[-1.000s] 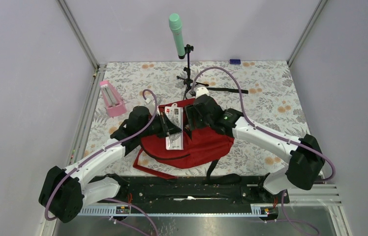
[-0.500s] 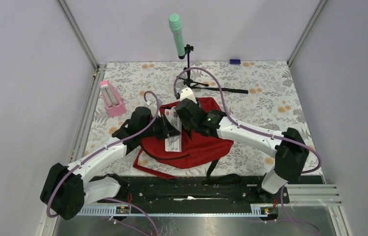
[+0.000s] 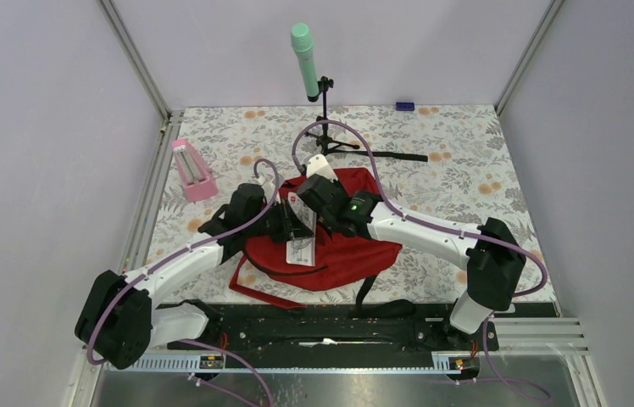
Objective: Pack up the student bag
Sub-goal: Place the stationery in the student bag.
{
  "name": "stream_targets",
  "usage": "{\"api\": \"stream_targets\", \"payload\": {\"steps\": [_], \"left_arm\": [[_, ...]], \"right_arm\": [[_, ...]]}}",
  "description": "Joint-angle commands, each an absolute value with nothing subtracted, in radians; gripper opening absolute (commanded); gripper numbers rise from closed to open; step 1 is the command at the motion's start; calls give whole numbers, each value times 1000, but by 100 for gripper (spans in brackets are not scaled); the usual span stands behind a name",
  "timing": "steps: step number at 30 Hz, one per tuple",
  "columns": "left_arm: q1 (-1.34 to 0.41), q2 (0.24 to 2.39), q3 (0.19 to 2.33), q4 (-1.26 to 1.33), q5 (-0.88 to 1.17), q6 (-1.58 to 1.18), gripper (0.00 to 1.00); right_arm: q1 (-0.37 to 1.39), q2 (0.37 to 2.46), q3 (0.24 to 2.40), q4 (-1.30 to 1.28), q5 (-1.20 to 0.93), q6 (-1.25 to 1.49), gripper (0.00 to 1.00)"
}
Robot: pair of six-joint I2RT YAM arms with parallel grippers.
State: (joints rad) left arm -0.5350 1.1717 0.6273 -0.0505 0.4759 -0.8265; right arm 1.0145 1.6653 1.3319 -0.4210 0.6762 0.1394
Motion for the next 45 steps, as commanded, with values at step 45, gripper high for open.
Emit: {"api": "stream_targets", "payload": {"steps": [45], "left_arm": [[-560, 1611, 678, 864, 381, -1137, 0]], "right_arm": [[1022, 1383, 1019, -157, 520, 265, 0]]}}
